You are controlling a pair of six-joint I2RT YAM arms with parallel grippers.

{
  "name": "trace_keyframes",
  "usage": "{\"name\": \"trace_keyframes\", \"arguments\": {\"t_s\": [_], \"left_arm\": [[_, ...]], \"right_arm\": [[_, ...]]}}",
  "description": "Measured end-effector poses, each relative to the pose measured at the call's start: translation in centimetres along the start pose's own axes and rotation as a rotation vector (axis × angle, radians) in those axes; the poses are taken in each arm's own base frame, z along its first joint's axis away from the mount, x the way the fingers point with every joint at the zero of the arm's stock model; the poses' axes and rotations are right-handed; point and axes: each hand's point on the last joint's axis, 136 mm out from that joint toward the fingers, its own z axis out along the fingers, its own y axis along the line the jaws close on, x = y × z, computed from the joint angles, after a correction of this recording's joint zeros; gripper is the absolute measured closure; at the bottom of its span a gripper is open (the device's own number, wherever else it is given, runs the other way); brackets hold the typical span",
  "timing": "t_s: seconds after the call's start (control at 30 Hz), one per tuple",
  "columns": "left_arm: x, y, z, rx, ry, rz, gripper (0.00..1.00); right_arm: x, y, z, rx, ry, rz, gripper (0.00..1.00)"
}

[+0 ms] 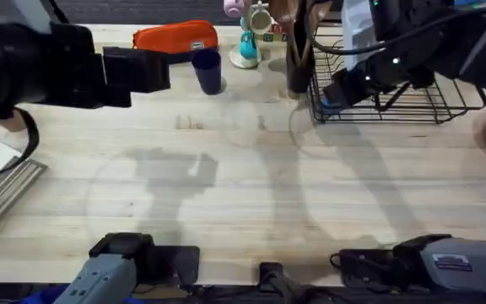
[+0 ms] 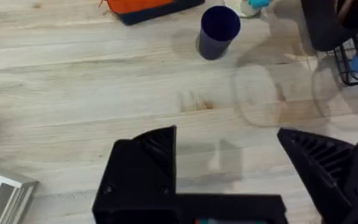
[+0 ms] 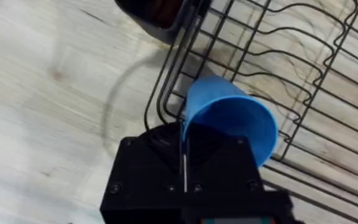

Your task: Pick up the cup on the table and put them onto the rack.

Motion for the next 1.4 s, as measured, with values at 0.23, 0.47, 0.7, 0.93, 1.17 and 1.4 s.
{"name": "trace_keyframes", "arguments": {"t_s": [0.23, 0.47, 0.7, 0.93, 1.17, 1.4], "left_arm": [[0.0, 0.0, 0.0, 0.000, 0.000, 0.000, 0.008], [0.0, 0.0, 0.0, 0.000, 0.000, 0.000, 0.008], [0.0, 0.0, 0.0, 0.000, 0.000, 0.000, 0.008], [0.0, 0.0, 0.0, 0.001, 0.000, 0.000, 0.008], [0.1, 0.0, 0.0, 0.000, 0.003, 0.000, 0.008], [0.2, 0.0, 0.0, 0.000, 0.007, -0.001, 0.008]], "right_arm": [[-0.4, 0.0, 0.3, 0.004, -0.004, -0.007, 0.971], [-0.4, -0.1, 0.3, 0.009, -0.006, -0.007, 0.955], [-0.6, 0.1, 0.2, 0.012, -0.009, -0.016, 0.970], [-2.3, 1.0, 0.2, 0.042, -0.067, -0.064, 0.970], [-1.9, 1.4, 0.4, 0.054, -0.045, -0.090, 0.970], [-0.7, 1.4, 0.4, 0.050, 0.002, -0.094, 0.970]]}}
